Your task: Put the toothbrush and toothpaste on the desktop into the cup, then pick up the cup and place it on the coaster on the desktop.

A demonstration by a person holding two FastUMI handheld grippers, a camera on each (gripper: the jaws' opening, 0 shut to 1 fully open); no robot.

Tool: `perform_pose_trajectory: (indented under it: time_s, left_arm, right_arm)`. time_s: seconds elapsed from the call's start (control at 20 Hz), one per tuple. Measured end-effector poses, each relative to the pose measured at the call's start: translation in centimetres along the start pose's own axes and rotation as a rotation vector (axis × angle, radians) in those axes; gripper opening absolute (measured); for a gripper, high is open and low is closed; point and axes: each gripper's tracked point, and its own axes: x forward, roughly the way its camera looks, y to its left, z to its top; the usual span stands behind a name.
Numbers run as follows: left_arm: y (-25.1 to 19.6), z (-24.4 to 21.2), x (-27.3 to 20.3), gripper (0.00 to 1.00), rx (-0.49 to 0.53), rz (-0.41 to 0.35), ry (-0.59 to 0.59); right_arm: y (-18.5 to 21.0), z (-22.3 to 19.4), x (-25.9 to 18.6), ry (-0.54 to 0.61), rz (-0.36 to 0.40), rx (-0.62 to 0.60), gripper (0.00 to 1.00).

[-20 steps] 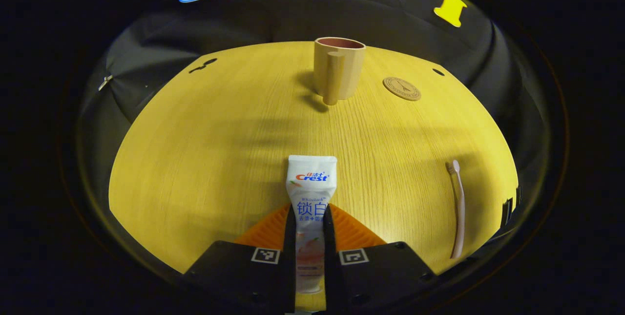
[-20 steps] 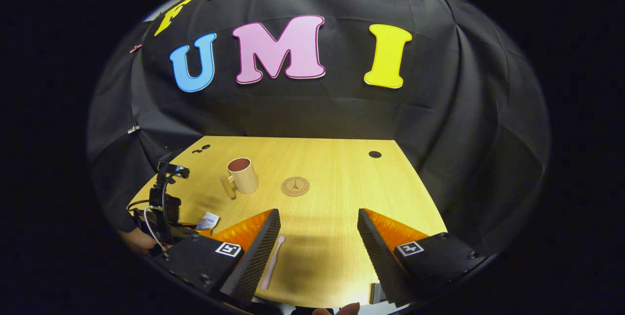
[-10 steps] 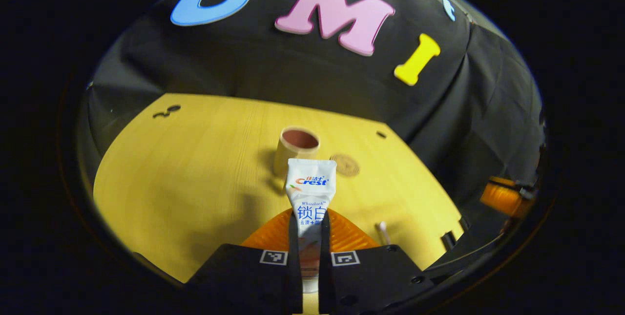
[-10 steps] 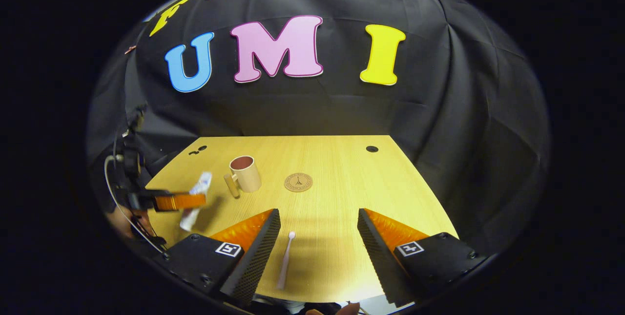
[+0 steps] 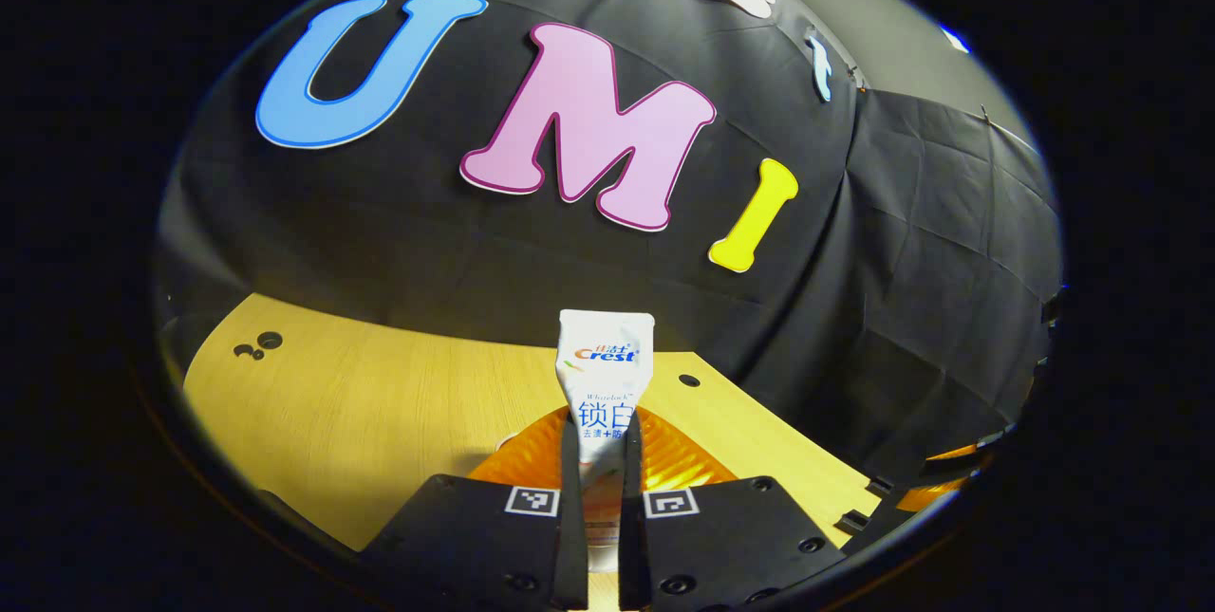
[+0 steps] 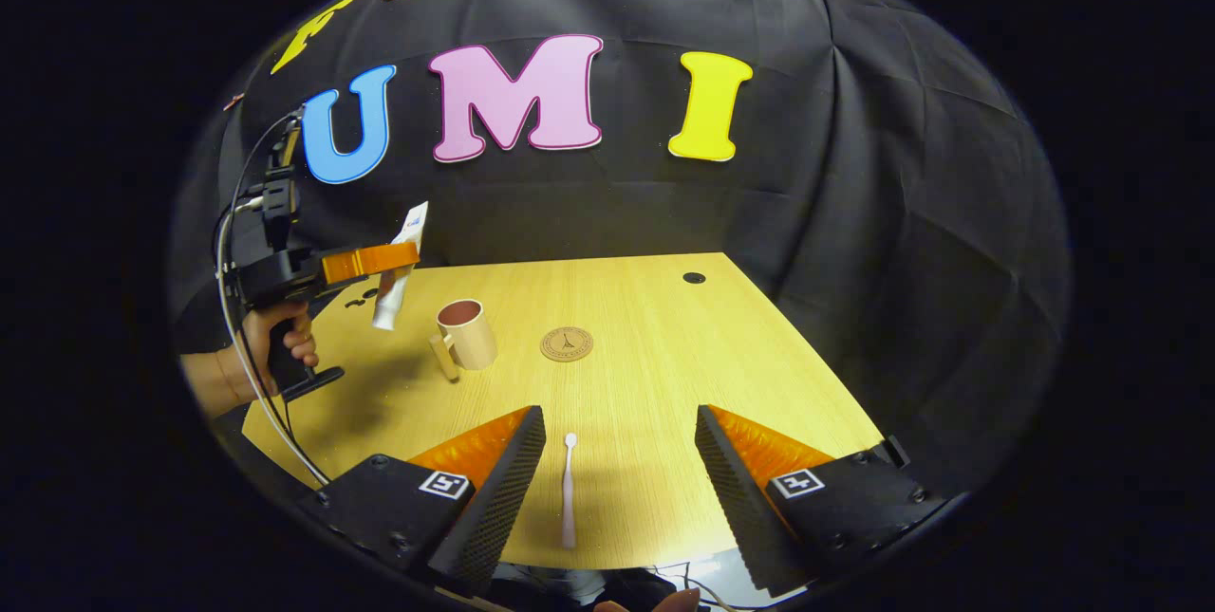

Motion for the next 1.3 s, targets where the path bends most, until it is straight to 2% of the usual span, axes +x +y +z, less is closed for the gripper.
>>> perform_pose_trajectory:
  time_s: [0.2, 0.35, 0.7, 0.9, 1.1, 1.15, 1.2, 1.25, 1.3]
  left_arm:
    - [1.8, 0.1, 3.8, 0.18, 0.022, -0.005, -0.026]
    - [3.5, -1.3, 6.6, 0.18, 0.067, 0.025, 0.002]
    - [5.1, -2.7, 9.7, 0.18, 0.085, 0.046, -0.017]
    - [5.1, -3.9, 10.6, 0.18, 0.082, 0.04, -0.025]
    - [5.9, -4.4, 11.3, 0.18, 0.063, 0.051, -0.038]
    - [6.1, -4.6, 11.5, 0.18, 0.048, 0.054, -0.04]
    - [6.4, -4.8, 11.6, 0.18, 0.033, 0.054, -0.041]
    - [6.6, -5.1, 11.7, 0.18, 0.019, 0.053, -0.042]
    - [6.8, -5.2, 11.8, 0.18, 0.01, 0.054, -0.044]
  right_arm:
    - [0.4, -2.0, -1.0, 0.044, -0.019, 0.002, 0.98]
    - [2.0, -3.7, 0.2, 0.12, 0.013, 0.006, 0.98]
    - [6.0, -10.6, 8.1, 0.447, 0.128, -0.009, 0.96]
    - [6.6, -15.5, 10.7, 0.634, 0.136, -0.058, 0.91]
    - [6.2, -17.1, 12.5, 0.699, 0.115, -0.08, 0.78]
    - [6.1, -17.5, 12.8, 0.724, 0.112, -0.075, 0.84]
    - [6.0, -17.8, 12.8, 0.749, 0.109, -0.071, 0.67]
    - [6.1, -18.3, 12.8, 0.777, 0.111, -0.068, 0.57]
    - [5.8, -19.0, 12.5, 0.809, 0.099, -0.082, 0.62]
